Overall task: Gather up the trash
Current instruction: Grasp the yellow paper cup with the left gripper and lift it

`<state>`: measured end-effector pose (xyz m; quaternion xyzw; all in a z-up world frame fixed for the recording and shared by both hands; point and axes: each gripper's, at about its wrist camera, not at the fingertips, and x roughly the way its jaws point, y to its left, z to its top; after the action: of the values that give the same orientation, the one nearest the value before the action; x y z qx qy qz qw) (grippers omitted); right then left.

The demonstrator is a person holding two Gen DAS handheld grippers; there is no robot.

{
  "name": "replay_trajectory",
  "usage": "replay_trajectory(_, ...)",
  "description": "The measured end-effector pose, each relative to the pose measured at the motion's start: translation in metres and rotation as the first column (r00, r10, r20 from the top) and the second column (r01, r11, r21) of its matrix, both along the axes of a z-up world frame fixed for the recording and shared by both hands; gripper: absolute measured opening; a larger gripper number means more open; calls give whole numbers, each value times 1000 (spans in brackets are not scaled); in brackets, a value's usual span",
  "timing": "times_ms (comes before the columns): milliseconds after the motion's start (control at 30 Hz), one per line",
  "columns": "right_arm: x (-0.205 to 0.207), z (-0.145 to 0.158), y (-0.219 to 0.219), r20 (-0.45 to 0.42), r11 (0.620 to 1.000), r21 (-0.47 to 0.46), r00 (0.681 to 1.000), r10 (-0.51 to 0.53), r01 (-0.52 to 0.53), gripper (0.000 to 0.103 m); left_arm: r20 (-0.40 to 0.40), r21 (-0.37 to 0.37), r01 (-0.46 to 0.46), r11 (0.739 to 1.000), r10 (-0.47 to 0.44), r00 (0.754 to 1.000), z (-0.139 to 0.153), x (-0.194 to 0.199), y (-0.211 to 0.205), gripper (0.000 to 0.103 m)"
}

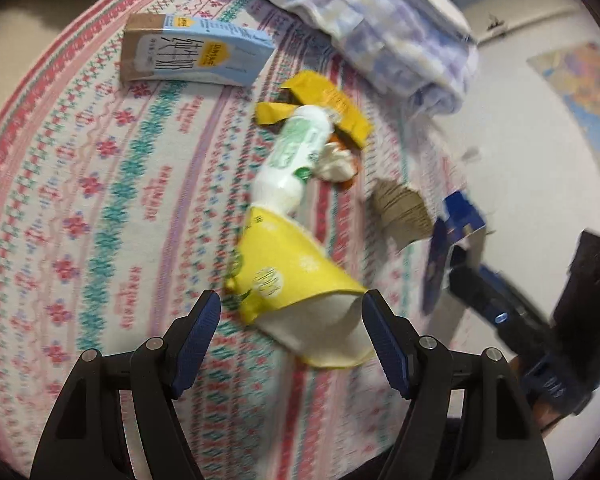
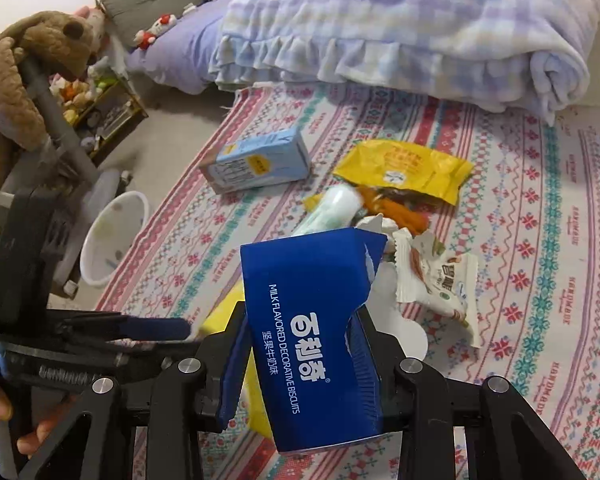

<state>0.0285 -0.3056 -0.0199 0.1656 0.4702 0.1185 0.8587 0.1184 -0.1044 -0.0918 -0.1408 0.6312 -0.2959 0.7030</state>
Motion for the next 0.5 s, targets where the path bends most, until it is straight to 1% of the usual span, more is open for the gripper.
replay_trajectory(133,1,-2,-4,4,1000,4,1000,-19,19,42,-54,-83,7,997,-12,998,-1,-8,-9,76)
replay_trajectory(167,1,-2,-6,6,1000,7,1000,-23,23,42,-65,-93,13,996,-19,998,-2,-11,-14,76)
replay_trajectory(233,0,0,-10,13,999,8,999,-35,35,42,-88,-84,23,996,-31,996,-8,-14,-22,76)
replay_trajectory(367,-1,3,-12,17,999,-1,999,-44,44,42,-159,-99,-18,995,2,987,-21,-14,-30,76)
replay_trajectory(433,-1,3,-11,17,999,-1,999,-43,43,42,-157,-72,-28,997,16,987,-27,-15,-32,76)
replay_trajectory(500,-2,2,-13,12,999,1,999,-48,48,42,-130,-46,-53,998,46,990,-29,-13,-35,75)
